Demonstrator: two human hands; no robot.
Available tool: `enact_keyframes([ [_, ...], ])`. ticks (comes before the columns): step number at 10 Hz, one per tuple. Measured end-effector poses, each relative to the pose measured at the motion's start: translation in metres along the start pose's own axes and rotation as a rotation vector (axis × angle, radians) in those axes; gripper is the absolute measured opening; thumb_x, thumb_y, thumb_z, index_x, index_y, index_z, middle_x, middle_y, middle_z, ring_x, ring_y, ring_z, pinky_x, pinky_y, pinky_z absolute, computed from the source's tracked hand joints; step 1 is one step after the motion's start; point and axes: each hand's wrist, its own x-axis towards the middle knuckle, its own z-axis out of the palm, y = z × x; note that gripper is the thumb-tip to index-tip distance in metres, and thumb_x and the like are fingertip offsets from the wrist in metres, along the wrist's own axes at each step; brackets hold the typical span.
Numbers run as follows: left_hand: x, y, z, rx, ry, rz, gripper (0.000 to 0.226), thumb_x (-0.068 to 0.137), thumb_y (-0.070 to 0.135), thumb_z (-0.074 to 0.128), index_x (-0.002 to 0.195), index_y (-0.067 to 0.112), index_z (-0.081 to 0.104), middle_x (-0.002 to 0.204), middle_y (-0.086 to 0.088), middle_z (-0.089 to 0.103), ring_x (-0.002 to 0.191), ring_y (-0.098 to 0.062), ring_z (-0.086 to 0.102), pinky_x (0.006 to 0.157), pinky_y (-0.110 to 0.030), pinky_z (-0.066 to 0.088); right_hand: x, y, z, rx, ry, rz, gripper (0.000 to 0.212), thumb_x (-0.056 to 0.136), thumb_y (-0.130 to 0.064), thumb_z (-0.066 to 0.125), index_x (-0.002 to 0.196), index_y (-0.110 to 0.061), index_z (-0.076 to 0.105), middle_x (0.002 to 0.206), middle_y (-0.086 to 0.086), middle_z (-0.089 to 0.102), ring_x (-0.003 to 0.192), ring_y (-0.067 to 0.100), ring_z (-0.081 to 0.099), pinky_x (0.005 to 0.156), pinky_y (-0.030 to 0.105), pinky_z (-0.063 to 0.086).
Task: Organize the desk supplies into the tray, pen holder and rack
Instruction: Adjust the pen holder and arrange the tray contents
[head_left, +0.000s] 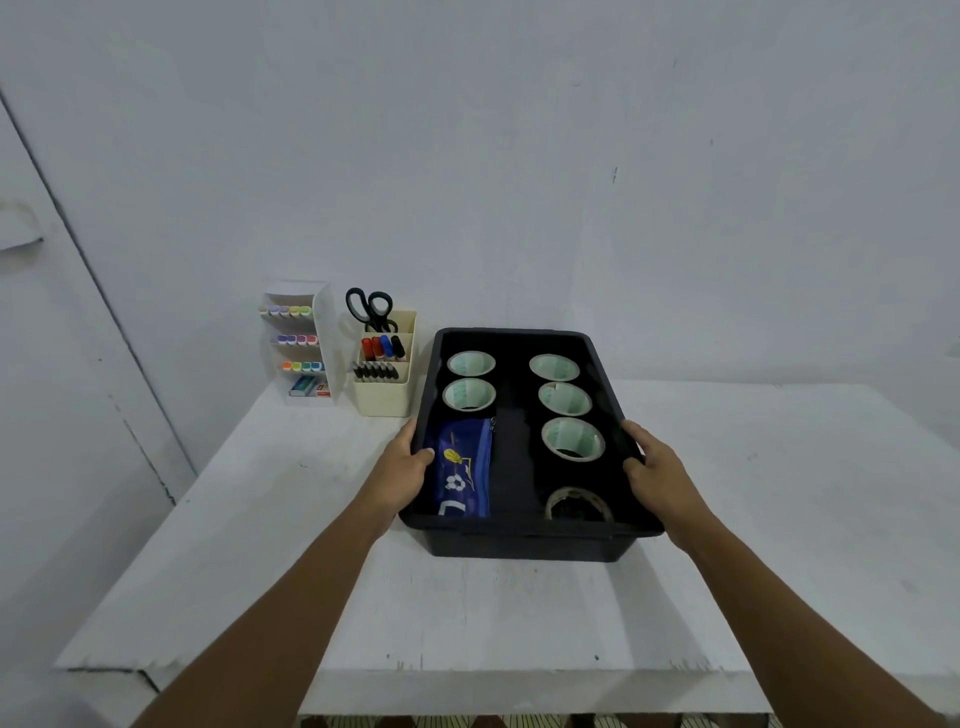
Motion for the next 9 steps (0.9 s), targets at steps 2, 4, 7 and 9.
enact_keyframes([
  [2, -0.007, 0.008, -0.001, 0.115, 0.000, -0.003, 0.054, 0.103, 0.018, 0.039, 0.153, 0.024, 0.019, 0.151, -0.004, 0.039, 0.129, -0.020, 0.045, 0.101, -0.032, 0.042, 0.002, -0.004, 0.002, -0.163, 0.048, -0.035, 0.053, 0.091, -0.002, 0.040, 0.142, -0.017, 0.044, 0.140, 0.008, 0.051, 0.122, 0.028, 0.051, 0.103, 0.040, 0.043],
  [4, -0.031, -0.003, -0.025, 0.445, -0.046, 0.180, 0.047, 0.105, 0.031, 0.034, 0.149, 0.015, 0.031, 0.152, -0.006, 0.039, 0.137, -0.021, 0.038, 0.101, -0.021, 0.028, -0.028, -0.014, 0.023, -0.746, 0.264, -0.447, 0.029, 0.088, -0.021, 0.058, 0.116, -0.018, 0.062, 0.132, 0.004, 0.056, 0.120, 0.028, 0.050, 0.097, 0.051, 0.035],
  [7, -0.059, -0.058, -0.100, 0.856, -0.044, 0.356, 0.049, 0.102, 0.043, 0.035, 0.143, 0.017, 0.045, 0.151, -0.002, 0.040, 0.140, -0.018, 0.034, 0.115, -0.033, 0.024, -0.102, -0.057, 0.143, -0.842, 0.146, -0.752, 0.033, 0.094, -0.049, 0.043, 0.090, -0.025, 0.065, 0.081, -0.006, 0.062, 0.076, 0.019, 0.058, 0.064, 0.033, 0.038],
  [9, -0.082, -0.083, -0.144, 0.968, -0.119, 0.396, 0.066, 0.096, 0.057, 0.021, 0.141, 0.016, 0.047, 0.152, -0.004, 0.039, 0.142, -0.021, 0.032, 0.117, -0.038, 0.023, -0.113, -0.061, 0.152, -0.834, 0.310, -0.733, 0.025, 0.091, -0.043, 0.050, 0.099, -0.024, 0.064, 0.100, -0.004, 0.060, 0.093, 0.020, 0.052, 0.082, 0.040, 0.033],
])
